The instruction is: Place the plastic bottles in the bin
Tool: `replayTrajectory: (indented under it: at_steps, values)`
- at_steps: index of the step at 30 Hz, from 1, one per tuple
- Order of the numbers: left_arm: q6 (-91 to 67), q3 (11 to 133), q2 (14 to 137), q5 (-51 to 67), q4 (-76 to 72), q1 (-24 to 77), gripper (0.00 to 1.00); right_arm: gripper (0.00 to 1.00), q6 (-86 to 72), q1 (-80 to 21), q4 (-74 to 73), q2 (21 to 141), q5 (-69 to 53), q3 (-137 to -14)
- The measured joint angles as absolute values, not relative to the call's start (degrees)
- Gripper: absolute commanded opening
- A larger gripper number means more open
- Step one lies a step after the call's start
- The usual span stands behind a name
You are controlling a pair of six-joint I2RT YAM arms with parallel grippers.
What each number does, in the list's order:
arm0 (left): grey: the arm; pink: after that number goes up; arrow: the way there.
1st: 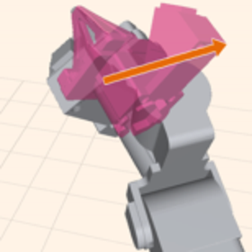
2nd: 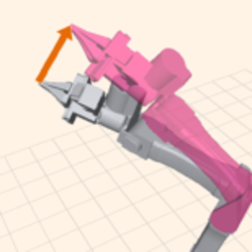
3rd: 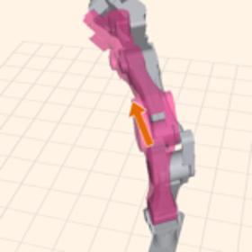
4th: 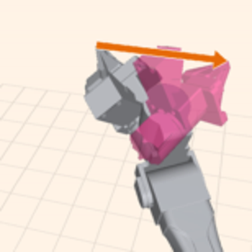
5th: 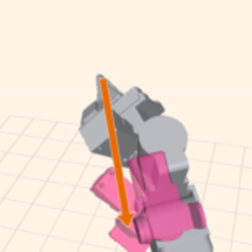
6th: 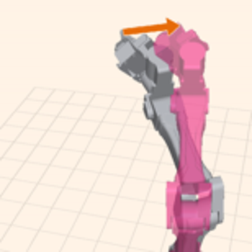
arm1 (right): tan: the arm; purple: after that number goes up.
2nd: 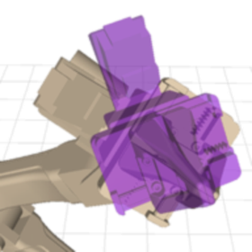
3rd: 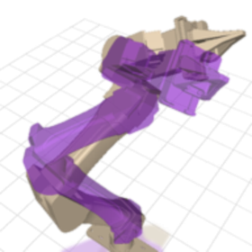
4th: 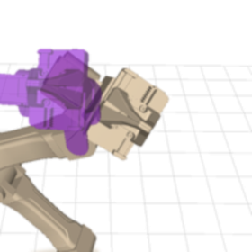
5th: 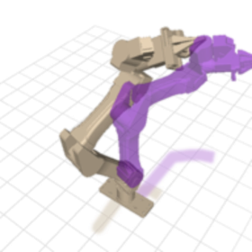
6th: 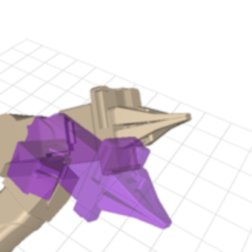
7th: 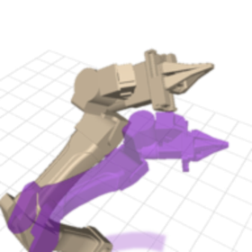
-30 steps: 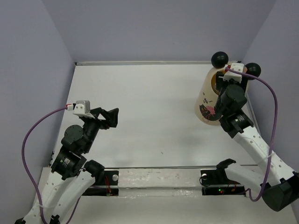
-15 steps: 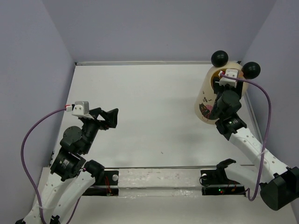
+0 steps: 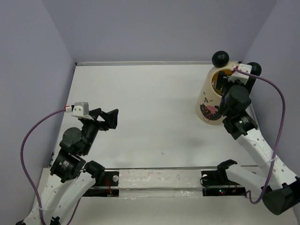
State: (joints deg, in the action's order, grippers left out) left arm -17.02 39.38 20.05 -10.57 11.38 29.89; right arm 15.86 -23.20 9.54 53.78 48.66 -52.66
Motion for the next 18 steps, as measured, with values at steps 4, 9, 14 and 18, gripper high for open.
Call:
replayTrajectory:
  at_steps: [4,9,14,18]
  values:
    - [-17.04,39.38,20.08,-10.57,11.38,29.89,0.99,0.41,10.66,-23.2,0.56,53.43,45.39,-57.87]
    - [-17.02,39.38,20.12,-10.52,11.4,29.89,0.99,0.39,1.96,-23.2,-10.68,51.77,38.61,-62.98]
    - [-17.02,39.38,20.8,-9.98,11.38,29.89,0.99,1.0,-6.68,-23.14,-18.24,48.95,20.62,-67.18]
    - [-16.95,39.46,21.3,-9.34,11.44,29.89,0.99,1.0,-10.87,-23.14,-21.56,45.91,5.52,-68.47]
